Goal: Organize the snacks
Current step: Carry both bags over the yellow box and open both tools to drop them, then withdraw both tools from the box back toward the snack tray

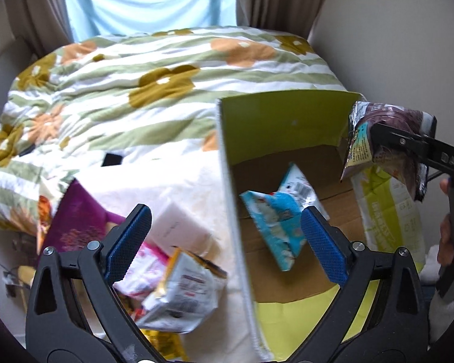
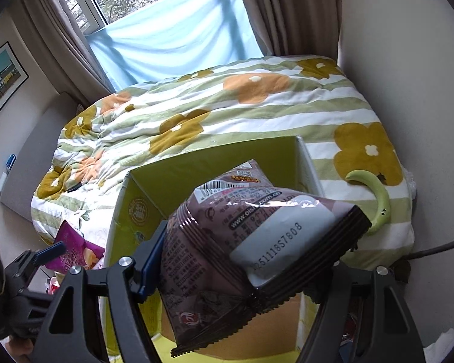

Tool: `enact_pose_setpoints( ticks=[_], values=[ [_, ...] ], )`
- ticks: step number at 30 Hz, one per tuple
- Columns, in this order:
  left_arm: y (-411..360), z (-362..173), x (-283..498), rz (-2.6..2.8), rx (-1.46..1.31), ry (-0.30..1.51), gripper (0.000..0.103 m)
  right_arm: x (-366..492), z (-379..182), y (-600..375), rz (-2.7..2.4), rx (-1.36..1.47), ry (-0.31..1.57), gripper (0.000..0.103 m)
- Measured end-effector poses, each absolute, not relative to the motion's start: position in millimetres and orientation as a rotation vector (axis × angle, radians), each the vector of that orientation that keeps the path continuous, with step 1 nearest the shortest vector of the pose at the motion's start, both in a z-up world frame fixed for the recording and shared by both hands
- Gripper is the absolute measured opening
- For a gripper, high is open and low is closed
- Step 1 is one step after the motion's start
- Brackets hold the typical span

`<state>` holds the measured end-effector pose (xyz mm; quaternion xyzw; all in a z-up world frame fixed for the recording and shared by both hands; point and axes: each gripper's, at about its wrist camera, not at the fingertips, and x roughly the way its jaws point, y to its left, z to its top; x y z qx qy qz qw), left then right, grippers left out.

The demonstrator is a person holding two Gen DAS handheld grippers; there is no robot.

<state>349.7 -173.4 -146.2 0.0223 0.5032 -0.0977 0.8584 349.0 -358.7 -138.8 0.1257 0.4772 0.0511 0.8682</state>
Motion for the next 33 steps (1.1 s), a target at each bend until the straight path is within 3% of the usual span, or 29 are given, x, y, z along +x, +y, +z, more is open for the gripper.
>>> enact_pose_setpoints(
  ticks=[6, 8, 10, 20, 33],
  values=[
    [-162.4, -142.2, 347.7, -0.19, 0.039, 1.054, 0.098, 364.8, -152.2, -352.1, 0.133, 0.293, 1.017, 0.073],
    [-164.1, -142.4, 348.5, -0.187, 0.04, 1.056, 0.098, 368.4, -156.0, -352.4, 0.123, 0.303, 1.009, 0.089],
    [-165.7, -142.3, 347.0, -0.187, 0.042, 1.057, 0.098, 369.1, -158.3, -354.5, 0.109, 0.304, 1.016, 0.098],
    [-169.9, -131.0, 334.9, -0.183, 0.024, 1.03, 0.098, 339.3, -142.3, -362.5, 0.084, 0.23, 1.032, 0.098],
    [-170.7, -66.3, 283.4, -0.11, 0.052, 0.892, 0.098, 292.7, -84.7, -345.1, 0.138, 0.115, 0.895, 0.098]
  ],
)
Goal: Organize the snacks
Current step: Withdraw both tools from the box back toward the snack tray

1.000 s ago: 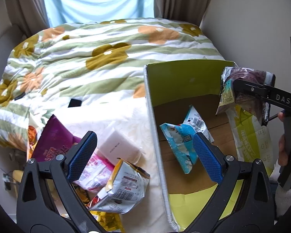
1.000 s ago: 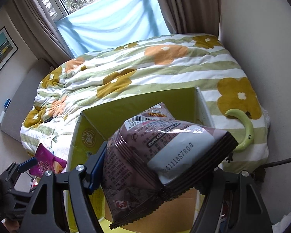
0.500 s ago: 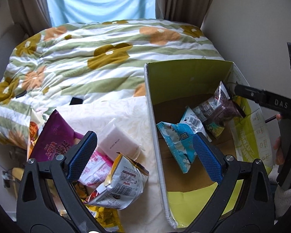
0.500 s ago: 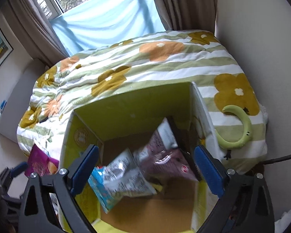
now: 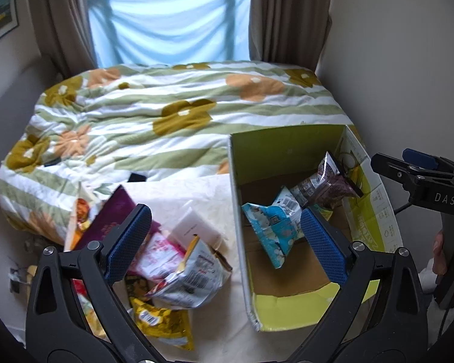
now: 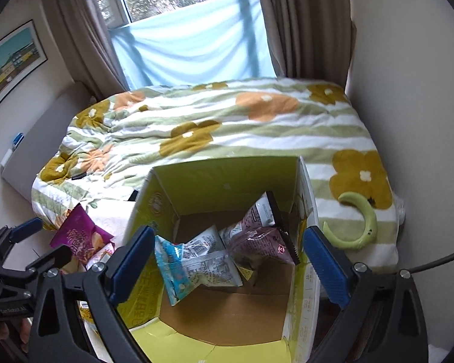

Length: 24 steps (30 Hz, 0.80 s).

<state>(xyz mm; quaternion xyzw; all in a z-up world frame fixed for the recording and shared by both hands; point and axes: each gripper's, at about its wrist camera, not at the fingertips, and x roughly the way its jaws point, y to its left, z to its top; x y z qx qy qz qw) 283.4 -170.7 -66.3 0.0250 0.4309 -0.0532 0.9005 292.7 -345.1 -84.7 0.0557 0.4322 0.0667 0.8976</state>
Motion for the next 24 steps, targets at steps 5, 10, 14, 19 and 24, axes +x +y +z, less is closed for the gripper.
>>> enact_pose_setpoints(
  ticks=[5, 10, 14, 19, 24],
  values=[
    [-152.2, -44.9, 256.1, -0.072, 0.041, 0.852, 0.098, 272.7, -71.0, -336.3, 0.117, 0.07, 0.861, 0.098],
    [-126.3, -35.2, 231.5, -0.063, 0.014, 0.811, 0.098, 245.2, -60.2, -324.8, 0.07, 0.05, 0.825, 0.098],
    [-103.4, -34.6, 212.6, -0.088, -0.004, 0.796, 0.098, 220.8, -54.3, -312.6, 0.014, 0.047, 0.797, 0.098],
    [-71.3, -34.5, 188.5, -0.109, 0.004, 0.778, 0.098, 190.6, -50.6, -290.8, -0.03, 0.081, 0.778, 0.098],
    [-29.3, -35.3, 161.6, -0.078, 0.023, 0.756, 0.098, 161.7, -50.7, -260.7, -0.03, 0.112, 0.758, 0.098]
  ],
)
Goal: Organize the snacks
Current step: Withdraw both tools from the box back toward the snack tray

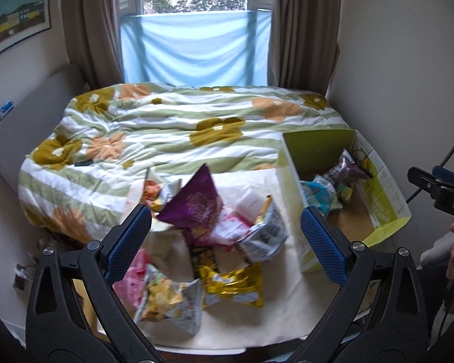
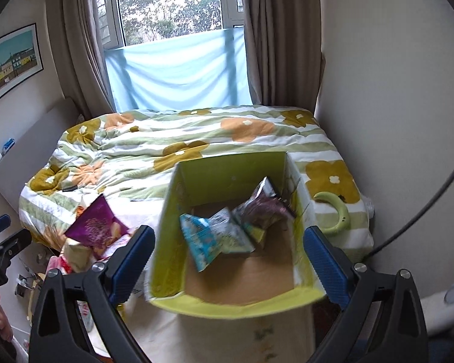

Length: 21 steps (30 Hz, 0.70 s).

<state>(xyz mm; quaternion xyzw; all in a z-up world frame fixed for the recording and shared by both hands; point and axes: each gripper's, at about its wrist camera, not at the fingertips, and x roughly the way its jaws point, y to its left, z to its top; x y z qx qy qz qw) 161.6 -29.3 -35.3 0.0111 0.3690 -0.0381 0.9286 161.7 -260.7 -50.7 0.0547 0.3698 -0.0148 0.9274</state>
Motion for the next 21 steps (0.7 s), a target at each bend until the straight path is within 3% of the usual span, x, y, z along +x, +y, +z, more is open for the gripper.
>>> enact_pose_setpoints(
  ticks=[11, 21],
  values=[
    [68.8, -62.1, 130.7, -0.081, -0.018, 0.827, 0.098, 123.4, -84.3, -187.8, 0.03, 0.237, 0.818, 0.098],
    [99.7, -150.7, 121.9, -0.187, -0.043, 0.997, 0.098, 120.5, -158.2, -118.8, 0.119, 0.362, 0.945, 0.098]
  ],
)
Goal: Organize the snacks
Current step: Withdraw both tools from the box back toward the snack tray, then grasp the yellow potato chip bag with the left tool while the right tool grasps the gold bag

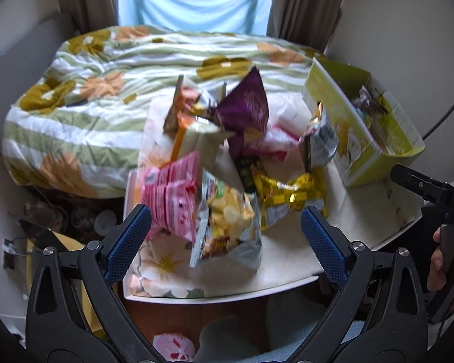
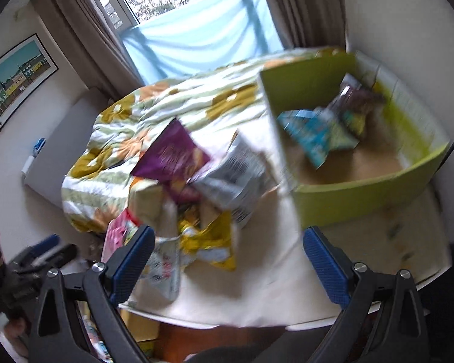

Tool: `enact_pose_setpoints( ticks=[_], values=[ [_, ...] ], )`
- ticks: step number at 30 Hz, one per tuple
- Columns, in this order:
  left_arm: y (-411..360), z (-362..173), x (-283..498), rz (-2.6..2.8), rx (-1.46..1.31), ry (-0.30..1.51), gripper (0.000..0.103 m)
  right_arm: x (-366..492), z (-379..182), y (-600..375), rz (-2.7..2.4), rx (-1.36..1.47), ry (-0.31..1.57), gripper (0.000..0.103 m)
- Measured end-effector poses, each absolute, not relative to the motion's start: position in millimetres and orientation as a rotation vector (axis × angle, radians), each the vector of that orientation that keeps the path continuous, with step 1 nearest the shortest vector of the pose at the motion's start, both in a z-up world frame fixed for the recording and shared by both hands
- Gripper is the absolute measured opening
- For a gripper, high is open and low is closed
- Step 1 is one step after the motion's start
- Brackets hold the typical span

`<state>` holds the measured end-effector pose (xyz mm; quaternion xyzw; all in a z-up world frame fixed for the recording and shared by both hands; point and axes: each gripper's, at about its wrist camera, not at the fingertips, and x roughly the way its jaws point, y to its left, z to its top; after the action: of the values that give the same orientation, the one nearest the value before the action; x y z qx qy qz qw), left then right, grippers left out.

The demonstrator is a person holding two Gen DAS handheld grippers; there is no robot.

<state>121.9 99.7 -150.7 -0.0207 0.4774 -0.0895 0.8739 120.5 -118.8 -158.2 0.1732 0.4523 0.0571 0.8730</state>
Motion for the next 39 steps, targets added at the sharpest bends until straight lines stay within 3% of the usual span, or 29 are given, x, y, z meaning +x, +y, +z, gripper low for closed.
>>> enact_pose_setpoints(
  ticks=[10, 20, 24, 39],
  values=[
    [102.7, -232.0, 133.8, -0.192, -0.221, 1.116, 0.098, 146.1, -220.9, -84.7, 0.189, 0.342, 1.07, 0.098],
    [89.1, -274.7, 153.2, -0.142, -0.303, 1.172, 0.097, 171.0, -259.3, -81.3, 0.232, 0.38, 1.113, 0.098],
    [85.7, -285.8, 157.5, -0.119, -0.325, 1.197, 0.076, 180.0, -266.8, -82.5, 0.25, 0.387, 1.127, 0.098],
    [96.4, -289.9, 151.1, -0.102, -0.39, 1.19, 0.059, 199.0, -283.1, -68.4, 0.312, 0.348, 1.168, 0.097]
  ],
)
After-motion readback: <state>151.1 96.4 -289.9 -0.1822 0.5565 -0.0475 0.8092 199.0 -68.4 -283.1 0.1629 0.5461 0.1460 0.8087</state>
